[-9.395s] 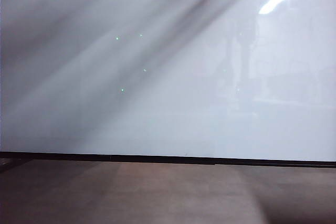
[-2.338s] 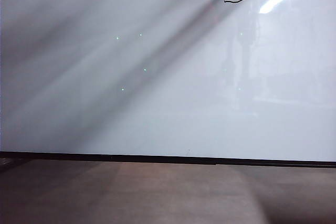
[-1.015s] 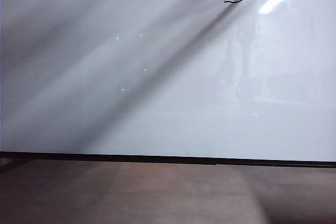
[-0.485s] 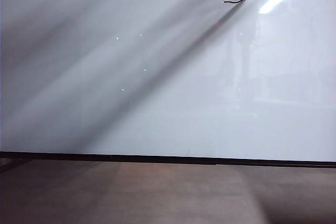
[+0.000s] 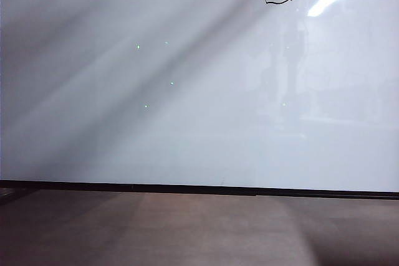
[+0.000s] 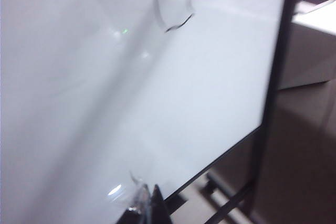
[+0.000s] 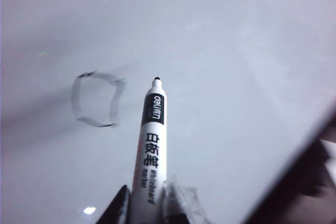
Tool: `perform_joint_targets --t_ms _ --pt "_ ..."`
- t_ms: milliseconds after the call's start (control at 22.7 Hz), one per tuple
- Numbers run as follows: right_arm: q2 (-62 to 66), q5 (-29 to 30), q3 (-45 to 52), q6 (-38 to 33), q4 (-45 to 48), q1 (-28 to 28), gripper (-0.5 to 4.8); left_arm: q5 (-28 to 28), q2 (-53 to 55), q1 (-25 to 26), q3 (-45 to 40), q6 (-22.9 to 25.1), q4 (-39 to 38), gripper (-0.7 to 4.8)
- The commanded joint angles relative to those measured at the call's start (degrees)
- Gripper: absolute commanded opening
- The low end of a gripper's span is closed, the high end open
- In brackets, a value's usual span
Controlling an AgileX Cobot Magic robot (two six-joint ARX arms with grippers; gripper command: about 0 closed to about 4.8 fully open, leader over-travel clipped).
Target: Reach to the right to find the marker pen, pick it up, and write the number 0 on the whiteboard.
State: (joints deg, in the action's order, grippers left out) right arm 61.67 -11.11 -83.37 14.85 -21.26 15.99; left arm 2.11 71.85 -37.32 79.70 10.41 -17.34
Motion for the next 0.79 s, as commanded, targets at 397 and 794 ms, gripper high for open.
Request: perform_joint_targets --t_ms 397,794 --pt "-13.2 -7.7 -0.2 0.2 -6.1 -8.7 -0.02 13.1 -0.6 -6.9 0.3 1.6 5.5 -0.06" --pt "-20.7 2.3 7.5 -6.6 -3.8 -24.8 -0.02 14.0 -0.6 -9.5 0.3 1.5 6.8 -0.06"
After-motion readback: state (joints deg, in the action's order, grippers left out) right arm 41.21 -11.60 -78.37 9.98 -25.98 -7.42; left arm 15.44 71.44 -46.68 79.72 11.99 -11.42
